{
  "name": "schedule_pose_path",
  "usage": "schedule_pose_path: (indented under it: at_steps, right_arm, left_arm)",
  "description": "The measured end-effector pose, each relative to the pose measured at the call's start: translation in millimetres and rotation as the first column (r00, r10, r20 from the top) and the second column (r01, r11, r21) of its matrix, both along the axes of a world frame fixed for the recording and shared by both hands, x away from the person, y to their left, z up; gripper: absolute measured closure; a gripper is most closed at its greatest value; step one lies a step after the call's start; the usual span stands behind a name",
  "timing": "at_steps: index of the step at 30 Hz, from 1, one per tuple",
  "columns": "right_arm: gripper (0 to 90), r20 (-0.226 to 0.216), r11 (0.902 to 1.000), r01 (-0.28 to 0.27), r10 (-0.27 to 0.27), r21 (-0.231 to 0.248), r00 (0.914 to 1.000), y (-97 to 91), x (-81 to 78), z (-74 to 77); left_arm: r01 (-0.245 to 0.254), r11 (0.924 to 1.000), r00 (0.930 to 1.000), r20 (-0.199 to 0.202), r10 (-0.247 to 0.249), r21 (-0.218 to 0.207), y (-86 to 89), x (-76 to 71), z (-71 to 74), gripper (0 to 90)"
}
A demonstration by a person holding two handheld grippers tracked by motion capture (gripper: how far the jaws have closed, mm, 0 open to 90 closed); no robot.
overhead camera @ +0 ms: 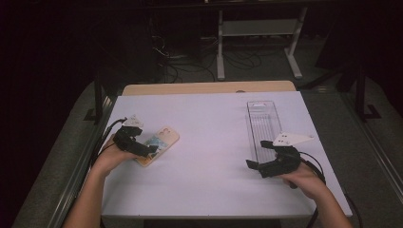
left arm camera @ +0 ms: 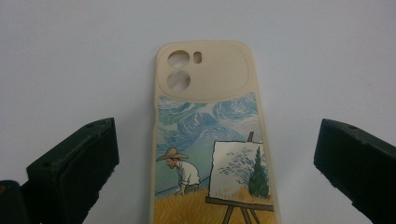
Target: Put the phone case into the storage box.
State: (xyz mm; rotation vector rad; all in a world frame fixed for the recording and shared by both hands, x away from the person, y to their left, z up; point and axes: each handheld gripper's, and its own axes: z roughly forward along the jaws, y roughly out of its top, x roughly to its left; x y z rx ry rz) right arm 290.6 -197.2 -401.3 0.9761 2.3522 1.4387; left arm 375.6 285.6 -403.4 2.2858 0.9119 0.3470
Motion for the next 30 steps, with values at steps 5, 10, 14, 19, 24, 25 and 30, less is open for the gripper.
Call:
schedule_pose_path:
  at_steps: [5, 10, 14, 19, 24, 25, 30]
  right_arm:
    - [6.2, 0.000, 1.0000, 0.001, -0.001, 0.000, 1.0000, 0.1, -0.1, 0.0]
    - [6.2, 0.000, 1.0000, 0.001, -0.001, 0.000, 1.0000, 0.0, -0.1, 0.0]
    - [6.2, -0.001, 1.0000, 0.001, -0.001, -0.002, 1.0000, 0.1, -0.3, 0.1]
    - [6.2, 0.000, 1.0000, 0.000, 0.000, -0.001, 1.0000, 0.1, -0.2, 0.0]
    - [6.3, 0.000, 1.0000, 0.001, -0.001, -0.004, 1.0000, 0.1, -0.3, 0.0]
    - [6.2, 0.001, 1.0000, 0.001, -0.001, -0.004, 1.0000, 0.1, -0.3, 0.0]
    - [6.2, 0.001, 1.0000, 0.000, 0.000, -0.004, 1.0000, 0.1, -0.3, 0.0]
  left_arm:
    - [-0.001, 1.0000, 1.0000, -0.008, 0.001, 0.009, 0.0, 0.2, -3.8, 0.0]
    - [-0.009, 0.9998, 0.9997, -0.021, 0.009, 0.017, -0.4, 0.0, -9.2, 0.0]
    - [-0.010, 0.9996, 0.9997, -0.021, 0.011, 0.027, -1.4, 0.1, -12.4, 0.0]
    - [-0.013, 0.9993, 0.9994, -0.031, 0.014, 0.035, -2.9, 0.1, -16.6, 0.0]
    - [-0.018, 0.9983, 0.9994, -0.028, 0.020, 0.055, -6.6, 0.1, -20.4, 0.0]
    - [-0.017, 0.9983, 0.9995, -0.025, 0.019, 0.056, -7.5, 0.2, -21.2, 0.0]
    - [-0.034, 0.9967, 0.9993, -0.015, 0.035, 0.074, -11.9, 0.4, -23.9, 0.0]
